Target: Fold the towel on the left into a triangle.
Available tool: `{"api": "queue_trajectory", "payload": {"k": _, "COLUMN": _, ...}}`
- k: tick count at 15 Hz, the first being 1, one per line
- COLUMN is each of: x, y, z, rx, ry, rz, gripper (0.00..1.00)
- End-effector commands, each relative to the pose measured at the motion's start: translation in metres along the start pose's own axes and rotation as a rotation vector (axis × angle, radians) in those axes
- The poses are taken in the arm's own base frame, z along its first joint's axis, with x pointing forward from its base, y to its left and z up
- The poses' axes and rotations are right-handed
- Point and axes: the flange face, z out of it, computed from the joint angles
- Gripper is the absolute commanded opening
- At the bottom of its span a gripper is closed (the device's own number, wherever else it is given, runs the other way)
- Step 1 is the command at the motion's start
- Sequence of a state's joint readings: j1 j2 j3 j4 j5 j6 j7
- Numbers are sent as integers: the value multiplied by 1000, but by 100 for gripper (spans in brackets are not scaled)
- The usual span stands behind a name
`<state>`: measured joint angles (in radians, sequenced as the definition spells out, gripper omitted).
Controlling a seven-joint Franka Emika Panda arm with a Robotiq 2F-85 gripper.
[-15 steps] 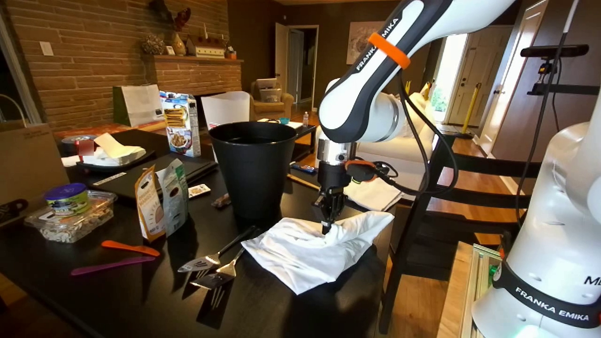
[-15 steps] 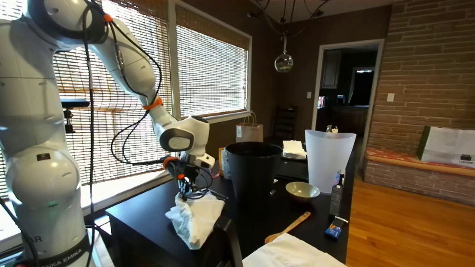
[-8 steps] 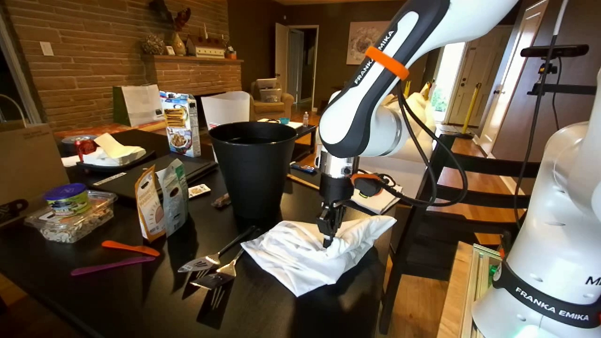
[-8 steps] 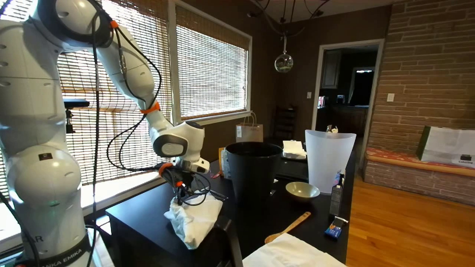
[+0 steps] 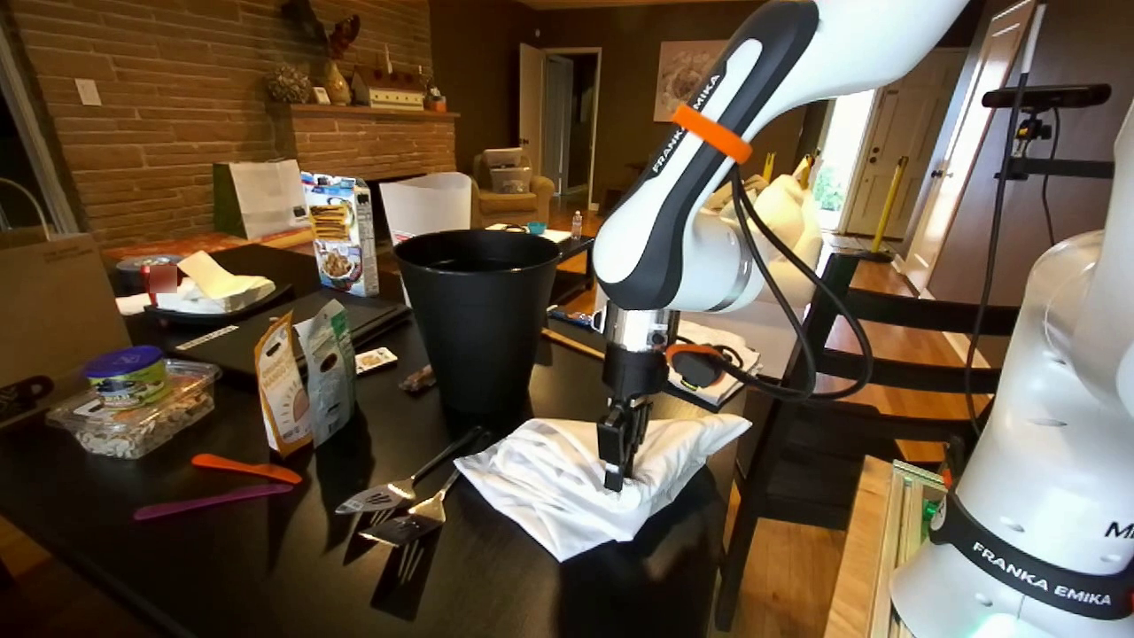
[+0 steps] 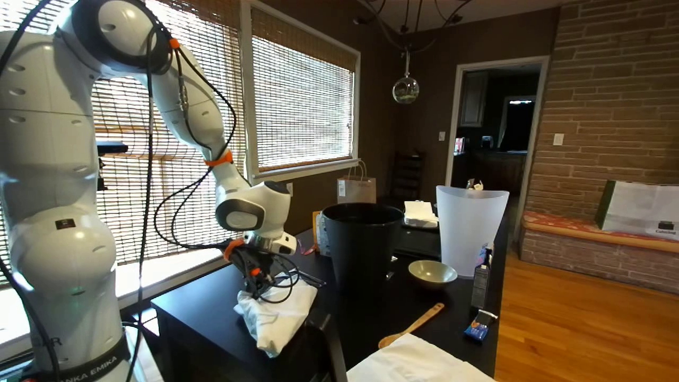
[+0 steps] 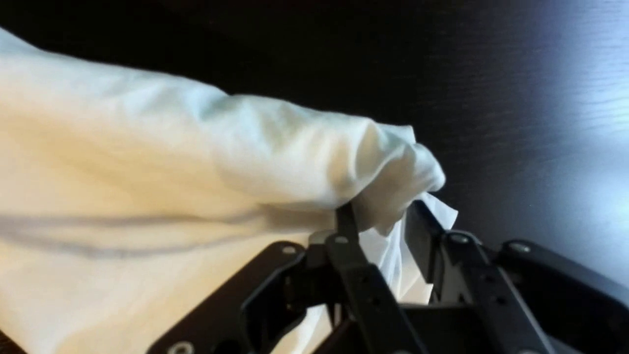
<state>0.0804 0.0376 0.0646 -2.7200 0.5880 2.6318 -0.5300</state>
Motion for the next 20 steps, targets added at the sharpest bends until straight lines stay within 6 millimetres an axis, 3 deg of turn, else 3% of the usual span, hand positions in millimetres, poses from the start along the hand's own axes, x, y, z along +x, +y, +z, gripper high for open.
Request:
{"api": "queue_trajectory", "payload": {"k": 1, "x": -1, "y": -1, "z": 5, "rx": 14, "ry": 6, "rz": -11, "gripper": 64}}
{"api": "queue_trajectory", "payload": {"k": 6, "x": 2, "y": 2, "z": -6, "rx": 52, "ry": 10, "rz": 35, "gripper": 99}}
{"api": "queue_trajectory", "payload": {"k": 10, "x": 3, "y": 3, "z": -26, "rx": 61, "ry": 40, "rz": 70, "gripper": 100}}
{"api": "queue_trajectory", "payload": {"k": 15, "x": 10, "y": 10, "z": -77, "rx": 2, "ry": 99, "rz": 93, "gripper": 100}}
{"api": "queue_trajectory", "payload": {"k": 20, "x": 19, "y": 22, "z": -125, "rx": -185, "ry": 140, "rz": 114, "gripper": 100}}
